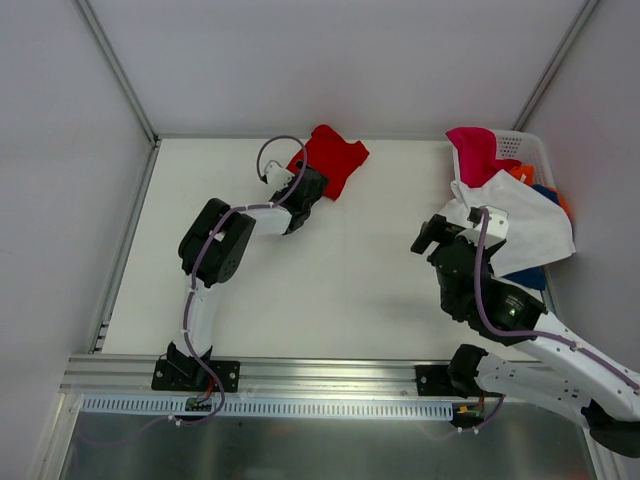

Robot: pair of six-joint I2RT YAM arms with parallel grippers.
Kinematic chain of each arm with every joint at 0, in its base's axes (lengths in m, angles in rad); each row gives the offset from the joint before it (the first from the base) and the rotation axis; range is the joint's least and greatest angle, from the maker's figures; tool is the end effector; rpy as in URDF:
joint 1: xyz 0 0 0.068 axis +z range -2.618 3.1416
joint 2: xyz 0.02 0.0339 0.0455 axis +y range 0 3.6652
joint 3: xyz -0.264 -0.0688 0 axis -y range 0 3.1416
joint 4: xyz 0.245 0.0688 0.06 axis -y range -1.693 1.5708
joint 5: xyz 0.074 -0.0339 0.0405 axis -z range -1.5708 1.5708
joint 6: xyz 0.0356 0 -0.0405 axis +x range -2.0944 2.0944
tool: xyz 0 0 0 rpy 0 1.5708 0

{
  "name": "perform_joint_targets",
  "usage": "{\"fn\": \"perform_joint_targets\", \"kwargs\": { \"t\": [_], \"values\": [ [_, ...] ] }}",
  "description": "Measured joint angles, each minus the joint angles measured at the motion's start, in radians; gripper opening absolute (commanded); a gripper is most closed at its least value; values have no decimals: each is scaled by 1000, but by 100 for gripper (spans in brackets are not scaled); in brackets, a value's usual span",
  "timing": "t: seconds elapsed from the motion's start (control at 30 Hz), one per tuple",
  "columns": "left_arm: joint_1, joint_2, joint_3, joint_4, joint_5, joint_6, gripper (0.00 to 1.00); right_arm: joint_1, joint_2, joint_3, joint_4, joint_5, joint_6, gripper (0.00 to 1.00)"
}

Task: Fold and stack the t-shirts
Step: Neatly place the folded tshirt to the corner

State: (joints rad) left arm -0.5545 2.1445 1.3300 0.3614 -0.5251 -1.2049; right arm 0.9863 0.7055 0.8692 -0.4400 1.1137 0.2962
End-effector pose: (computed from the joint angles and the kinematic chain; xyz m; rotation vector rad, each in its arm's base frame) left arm 0.4084 -0.2319 0.1523 -0.9497 1.7732 -0.6161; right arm 0.1024 0.0969 0.3593 0.1601 1.6844 -0.0715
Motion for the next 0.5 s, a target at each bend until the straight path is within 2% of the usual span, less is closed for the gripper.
{"fn": "perform_joint_targets", "kwargs": {
  "t": [0.4,0.47,0.5],
  "values": [
    [14,117,140,54,2,-45,98,-50,13,0,16,9,-43,91],
    [20,132,157,62,11,-52,95,-59,15,0,22,7,-47,91],
    [22,138,165,63,15,-57,89,-61,18,0,25,5,-48,91]
  ]
}}
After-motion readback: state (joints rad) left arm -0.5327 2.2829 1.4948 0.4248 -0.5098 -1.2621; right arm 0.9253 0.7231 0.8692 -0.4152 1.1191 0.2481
